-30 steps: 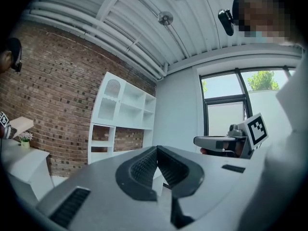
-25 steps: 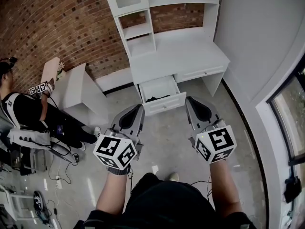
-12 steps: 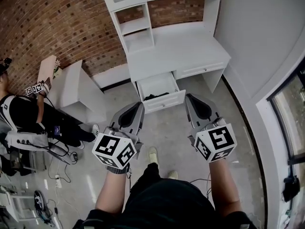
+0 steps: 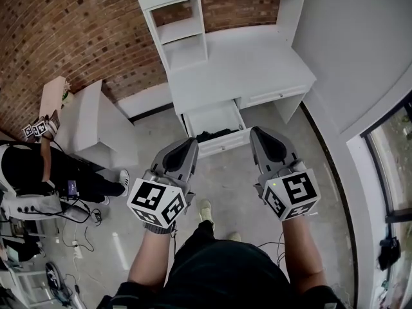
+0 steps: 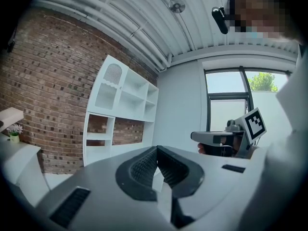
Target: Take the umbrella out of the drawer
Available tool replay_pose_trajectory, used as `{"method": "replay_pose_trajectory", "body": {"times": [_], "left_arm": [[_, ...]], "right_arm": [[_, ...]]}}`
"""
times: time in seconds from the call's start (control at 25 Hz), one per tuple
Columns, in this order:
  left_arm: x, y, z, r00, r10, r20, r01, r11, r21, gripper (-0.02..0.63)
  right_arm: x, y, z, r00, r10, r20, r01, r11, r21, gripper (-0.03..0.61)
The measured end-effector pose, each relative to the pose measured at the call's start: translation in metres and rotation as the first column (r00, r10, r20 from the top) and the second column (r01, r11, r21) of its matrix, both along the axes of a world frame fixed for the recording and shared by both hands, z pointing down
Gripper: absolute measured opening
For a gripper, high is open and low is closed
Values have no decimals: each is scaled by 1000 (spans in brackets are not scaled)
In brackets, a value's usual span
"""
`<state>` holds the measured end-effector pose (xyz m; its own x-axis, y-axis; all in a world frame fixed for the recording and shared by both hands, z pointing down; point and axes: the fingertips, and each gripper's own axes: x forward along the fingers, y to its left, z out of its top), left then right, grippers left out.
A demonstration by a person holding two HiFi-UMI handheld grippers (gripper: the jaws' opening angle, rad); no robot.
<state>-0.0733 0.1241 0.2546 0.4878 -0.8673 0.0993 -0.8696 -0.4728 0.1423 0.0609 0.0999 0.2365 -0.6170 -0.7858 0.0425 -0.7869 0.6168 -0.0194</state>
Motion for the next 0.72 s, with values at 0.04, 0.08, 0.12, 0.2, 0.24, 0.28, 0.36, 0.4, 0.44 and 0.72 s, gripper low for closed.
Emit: {"method": "replay_pose_trajectory", "body": {"times": [0.04, 0.08, 0.12, 0.2, 0.24, 0.28, 0.36, 0.4, 0.44, 0.72], "left_arm": [[-5, -9, 3, 1000, 9, 2, -9, 1000, -3, 5], [-9, -19, 5, 1000, 19, 6, -19, 1000, -5, 5], [-14, -29, 7, 999, 30, 11, -30, 1000, -5, 5], [-23, -50, 12, 998, 56, 17, -56, 998, -6, 5], [-27, -60, 15, 997, 71, 20, -71, 997, -10, 5], [-31, -70, 19, 996, 87, 21, -87, 996, -15, 5], [-37, -88, 28, 992, 121, 24, -121, 992, -29, 5], [-39, -97, 34, 990, 138, 27, -137, 990, -37, 5], [-41, -105, 39, 987, 155, 30, -153, 987, -44, 5], [-46, -155, 75, 963, 260, 67, -253, 963, -87, 5]], "right_arm": [[-6, -9, 1, 1000, 5, -1, -5, 1000, -3, 3], [-12, -18, 2, 1000, 10, -1, -10, 1000, -5, 3], [-19, -27, 3, 1000, 16, -1, -16, 1000, -5, 5], [-32, -47, 4, 1000, 26, 0, -26, 1000, -6, 5], [-39, -56, 6, 1000, 30, -3, -30, 1000, -8, 5], [-45, -65, 8, 999, 35, -7, -35, 999, -11, 5], [-57, -81, 12, 999, 46, -15, -47, 999, -20, 5], [-62, -88, 15, 999, 52, -17, -52, 998, -25, 5], [-66, -95, 18, 998, 58, -19, -58, 998, -32, 5], [-79, -140, 35, 992, 126, -33, -127, 990, -62, 5]]}}
